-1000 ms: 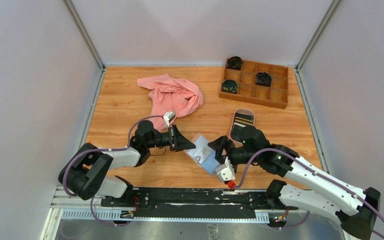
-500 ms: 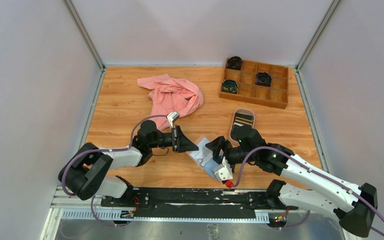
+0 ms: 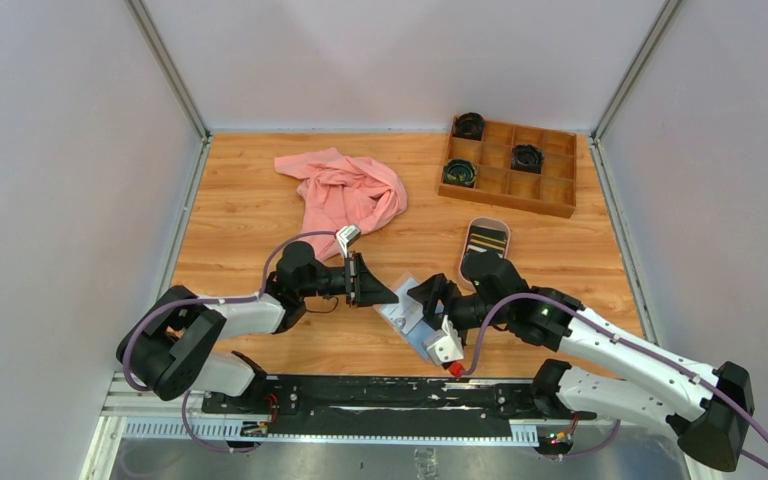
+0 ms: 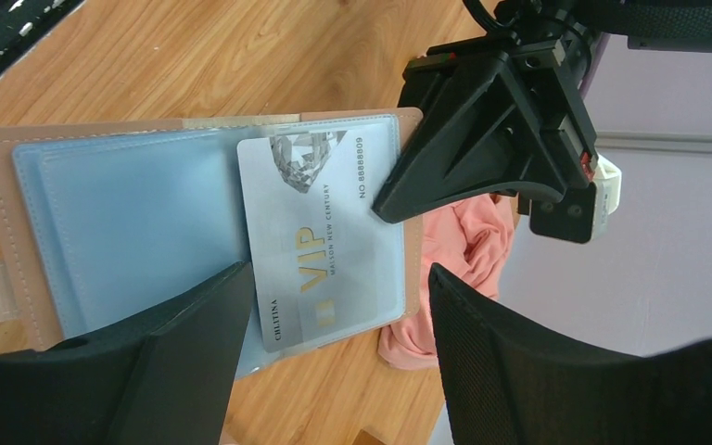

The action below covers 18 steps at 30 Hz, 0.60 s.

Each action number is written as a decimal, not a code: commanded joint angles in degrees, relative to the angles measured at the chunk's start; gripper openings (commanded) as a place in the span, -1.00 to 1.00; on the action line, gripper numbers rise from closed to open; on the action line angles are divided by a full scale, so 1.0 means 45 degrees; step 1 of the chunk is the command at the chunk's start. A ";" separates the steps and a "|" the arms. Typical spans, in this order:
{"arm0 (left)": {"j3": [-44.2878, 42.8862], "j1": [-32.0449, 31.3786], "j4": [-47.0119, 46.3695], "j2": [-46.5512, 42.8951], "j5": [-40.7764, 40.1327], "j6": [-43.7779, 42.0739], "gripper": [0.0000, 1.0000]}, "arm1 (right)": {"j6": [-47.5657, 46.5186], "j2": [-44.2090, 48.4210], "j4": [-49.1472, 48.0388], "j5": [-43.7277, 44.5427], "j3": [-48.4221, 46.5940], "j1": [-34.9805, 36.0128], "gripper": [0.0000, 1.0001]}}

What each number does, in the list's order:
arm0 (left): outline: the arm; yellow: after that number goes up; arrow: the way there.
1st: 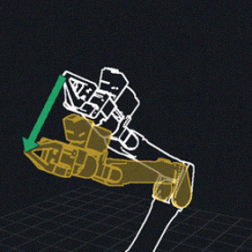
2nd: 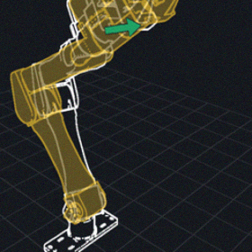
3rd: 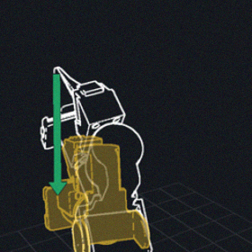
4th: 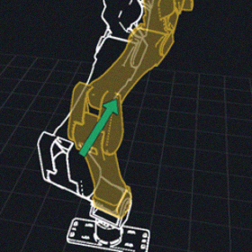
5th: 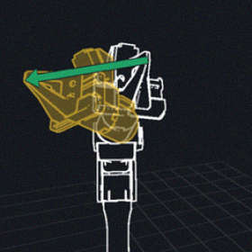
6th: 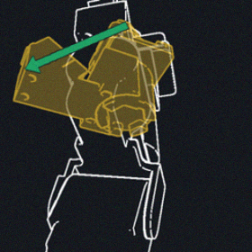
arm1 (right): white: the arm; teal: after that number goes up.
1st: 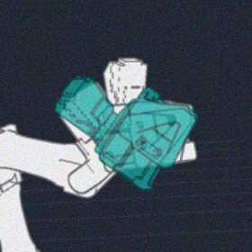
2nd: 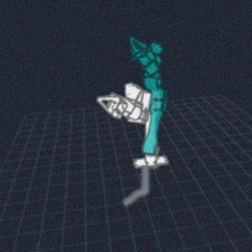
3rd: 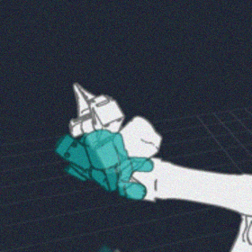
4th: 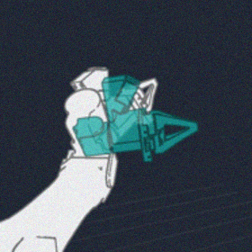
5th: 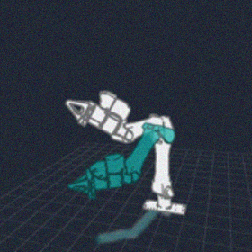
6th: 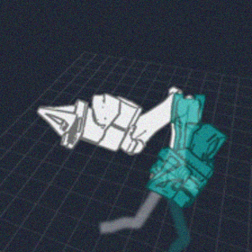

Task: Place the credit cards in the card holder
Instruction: Insert the credit card into the card holder.

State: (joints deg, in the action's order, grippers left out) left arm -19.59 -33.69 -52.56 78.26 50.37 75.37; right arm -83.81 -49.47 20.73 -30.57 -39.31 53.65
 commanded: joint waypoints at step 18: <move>-0.0042 -0.0462 -0.0196 -0.0257 -0.0148 0.0089 -0.99 | 0.1800 -0.0069 -0.3107 0.0500 0.0290 0.0247 0.40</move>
State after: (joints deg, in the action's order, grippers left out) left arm -19.59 -34.28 -52.56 77.58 48.62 75.40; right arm -80.12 -49.74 14.79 -27.94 -37.54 53.69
